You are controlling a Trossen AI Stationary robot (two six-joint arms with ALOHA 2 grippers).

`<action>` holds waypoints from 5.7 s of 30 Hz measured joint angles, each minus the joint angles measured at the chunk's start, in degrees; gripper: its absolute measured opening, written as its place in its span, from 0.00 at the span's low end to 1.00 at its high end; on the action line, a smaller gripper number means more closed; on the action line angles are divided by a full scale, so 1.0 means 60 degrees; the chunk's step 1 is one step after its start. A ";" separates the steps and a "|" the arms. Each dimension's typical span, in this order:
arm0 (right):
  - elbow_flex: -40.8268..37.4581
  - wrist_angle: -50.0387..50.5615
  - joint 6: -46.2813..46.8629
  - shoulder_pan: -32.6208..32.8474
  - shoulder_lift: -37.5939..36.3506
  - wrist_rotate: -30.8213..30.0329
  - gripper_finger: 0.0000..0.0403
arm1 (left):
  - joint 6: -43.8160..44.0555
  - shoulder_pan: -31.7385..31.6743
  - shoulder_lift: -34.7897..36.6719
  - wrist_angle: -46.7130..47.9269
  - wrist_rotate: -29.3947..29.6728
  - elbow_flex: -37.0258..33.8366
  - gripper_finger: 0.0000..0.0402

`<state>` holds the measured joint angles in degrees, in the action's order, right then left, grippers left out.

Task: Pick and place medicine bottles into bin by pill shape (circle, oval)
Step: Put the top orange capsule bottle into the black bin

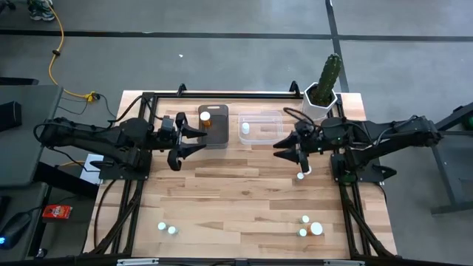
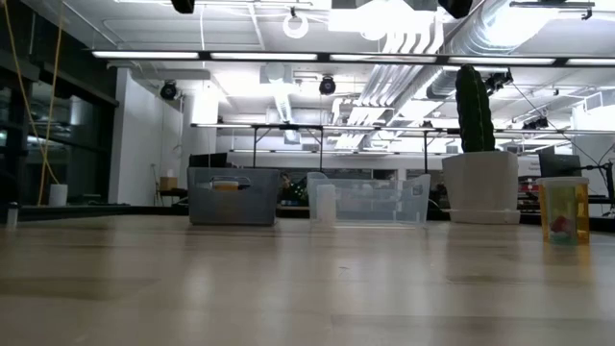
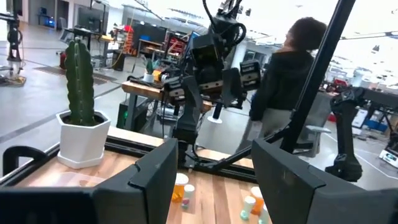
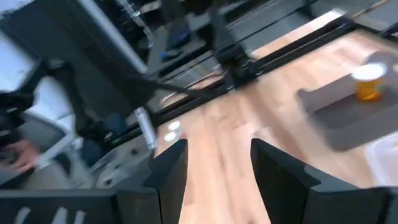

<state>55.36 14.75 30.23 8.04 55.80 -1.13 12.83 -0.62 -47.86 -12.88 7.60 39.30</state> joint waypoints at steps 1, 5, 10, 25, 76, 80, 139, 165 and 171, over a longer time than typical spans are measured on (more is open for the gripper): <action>0.0073 0.0062 0.0151 0.0064 0.0084 0.0129 0.42 | -0.0001 0.0000 -0.0005 0.0001 0.0020 -0.0002 0.49; 0.0718 0.1452 0.0335 0.0408 0.0559 -0.0340 0.42 | -0.0001 -0.0004 -0.0044 0.0073 0.0035 -0.0002 0.49; 0.1983 0.5499 0.1473 0.0661 0.1333 -0.1358 0.42 | -0.0166 -0.0018 -0.0044 0.0284 0.0046 -0.0002 0.49; 0.0895 0.9500 1.1142 0.1808 0.2322 -0.1081 0.42 | 0.0082 -0.0018 -0.0040 0.0725 0.0097 -0.0002 0.49; -0.2133 0.7316 1.4137 0.1153 0.2785 -0.1264 0.67 | 0.0086 -0.0018 -0.0040 0.0841 0.0101 -0.0002 0.49; -0.2133 0.7410 1.4139 0.1153 0.2785 -0.1224 0.58 | 0.0086 -0.0018 -0.0040 0.0841 0.0104 -0.0002 0.49; 0.1387 -0.0614 -0.0747 0.0130 0.2395 -0.2783 0.52 | 0.0582 -0.0015 -0.0033 0.0384 -0.0438 0.0657 0.49; 0.4414 -0.0555 -0.2456 -0.2164 0.8599 -0.1125 0.52 | 0.0079 -0.0018 -0.0011 0.0368 -0.0397 0.1302 0.49; 0.4414 -0.0534 -0.1750 -0.2476 0.9074 -0.1472 0.52 | 0.0079 -0.0018 -0.0011 0.0361 -0.0366 0.1302 0.49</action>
<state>81.84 11.55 19.73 -6.81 110.24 -9.96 13.30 -0.73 -47.92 -10.72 5.41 47.11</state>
